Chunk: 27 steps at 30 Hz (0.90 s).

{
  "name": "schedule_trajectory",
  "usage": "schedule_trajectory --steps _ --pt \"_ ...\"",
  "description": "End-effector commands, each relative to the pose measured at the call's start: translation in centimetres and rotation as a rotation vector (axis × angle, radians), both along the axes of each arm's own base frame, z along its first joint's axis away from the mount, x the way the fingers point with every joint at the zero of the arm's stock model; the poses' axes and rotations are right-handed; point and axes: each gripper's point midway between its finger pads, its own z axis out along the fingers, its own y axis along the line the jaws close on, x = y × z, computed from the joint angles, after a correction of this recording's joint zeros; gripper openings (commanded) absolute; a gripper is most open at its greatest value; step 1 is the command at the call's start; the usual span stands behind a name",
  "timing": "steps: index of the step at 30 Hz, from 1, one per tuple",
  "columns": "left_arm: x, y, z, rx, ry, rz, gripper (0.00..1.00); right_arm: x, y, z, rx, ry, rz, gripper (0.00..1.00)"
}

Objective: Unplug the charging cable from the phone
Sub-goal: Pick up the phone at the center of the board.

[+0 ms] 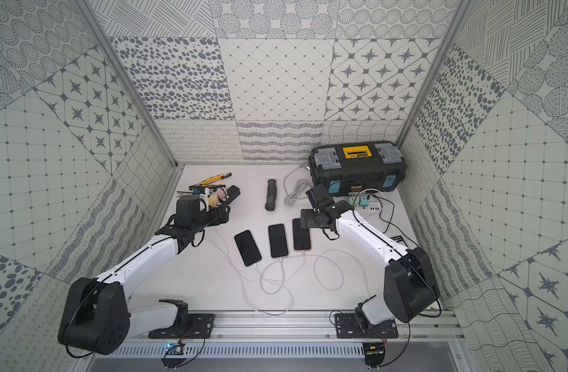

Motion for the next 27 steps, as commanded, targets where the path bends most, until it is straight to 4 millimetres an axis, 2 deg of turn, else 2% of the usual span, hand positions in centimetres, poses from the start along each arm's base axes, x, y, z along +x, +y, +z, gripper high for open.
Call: schedule_trajectory --steps 1,7,14,27 --pt "-1.1 -1.0 -0.9 -0.081 0.08 -0.008 0.98 -0.3 1.4 -1.0 0.021 0.072 -0.023 0.97" --pt "-1.2 -1.1 -1.4 -0.076 0.087 -0.014 0.98 -0.7 3.5 -3.7 -0.014 0.162 0.011 0.97" --pt "-1.3 -1.0 -1.9 -0.074 0.094 -0.012 0.98 -0.7 4.8 -6.2 -0.057 0.211 0.032 0.97" --pt "-1.4 -0.9 -2.4 -0.072 0.106 -0.006 0.98 -0.4 5.0 -10.2 -0.11 0.26 0.032 0.97"
